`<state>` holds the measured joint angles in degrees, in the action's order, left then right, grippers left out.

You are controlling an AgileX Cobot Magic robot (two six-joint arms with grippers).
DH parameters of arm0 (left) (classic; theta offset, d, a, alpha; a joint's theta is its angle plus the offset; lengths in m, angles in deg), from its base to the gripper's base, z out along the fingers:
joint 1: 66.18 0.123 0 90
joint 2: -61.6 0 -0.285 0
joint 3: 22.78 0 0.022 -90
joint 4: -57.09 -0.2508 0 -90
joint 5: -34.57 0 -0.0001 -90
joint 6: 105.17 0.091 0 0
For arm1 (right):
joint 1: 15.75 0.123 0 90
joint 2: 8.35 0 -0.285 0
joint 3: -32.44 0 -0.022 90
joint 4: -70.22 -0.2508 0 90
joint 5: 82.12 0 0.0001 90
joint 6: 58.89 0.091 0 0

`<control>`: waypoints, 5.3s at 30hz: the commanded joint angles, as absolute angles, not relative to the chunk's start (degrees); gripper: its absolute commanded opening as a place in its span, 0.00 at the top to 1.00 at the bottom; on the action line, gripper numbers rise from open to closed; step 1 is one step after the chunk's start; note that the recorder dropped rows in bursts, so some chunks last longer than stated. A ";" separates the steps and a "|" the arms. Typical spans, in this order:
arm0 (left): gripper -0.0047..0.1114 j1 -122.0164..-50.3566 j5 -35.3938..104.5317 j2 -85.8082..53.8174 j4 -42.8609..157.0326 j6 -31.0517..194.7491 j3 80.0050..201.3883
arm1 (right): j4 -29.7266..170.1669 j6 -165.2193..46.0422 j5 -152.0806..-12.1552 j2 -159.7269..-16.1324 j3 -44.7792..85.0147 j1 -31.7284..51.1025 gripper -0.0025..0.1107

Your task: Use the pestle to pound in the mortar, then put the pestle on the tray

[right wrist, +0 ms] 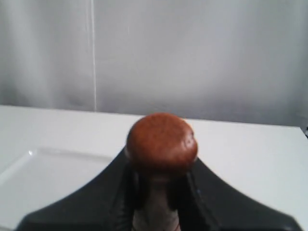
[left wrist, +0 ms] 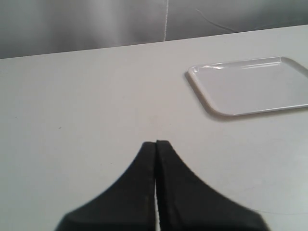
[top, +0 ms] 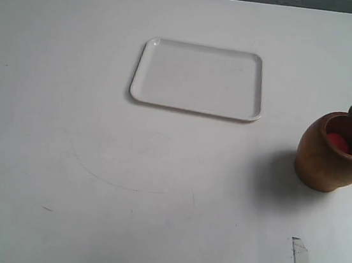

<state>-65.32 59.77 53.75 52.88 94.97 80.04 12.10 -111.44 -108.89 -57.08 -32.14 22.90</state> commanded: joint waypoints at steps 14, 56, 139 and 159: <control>0.96 -65.77 59.60 53.82 53.30 94.50 80.01 | 14.35 -106.82 -118.34 -90.03 -32.97 23.04 0.98; 0.96 -65.77 59.60 53.82 53.30 94.50 80.01 | 25.77 -103.36 -75.37 -137.89 35.76 23.04 0.98; 0.96 -65.77 59.60 53.82 53.30 94.50 80.01 | 25.82 -103.55 -64.19 -61.19 -8.95 47.95 0.98; 0.96 -65.77 59.60 53.82 53.30 94.50 80.01 | 20.12 -103.23 -73.52 -23.54 -34.13 0.25 0.98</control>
<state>-65.32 59.77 53.75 52.88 94.97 80.04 21.08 -103.46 -71.68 -26.83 -31.47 4.42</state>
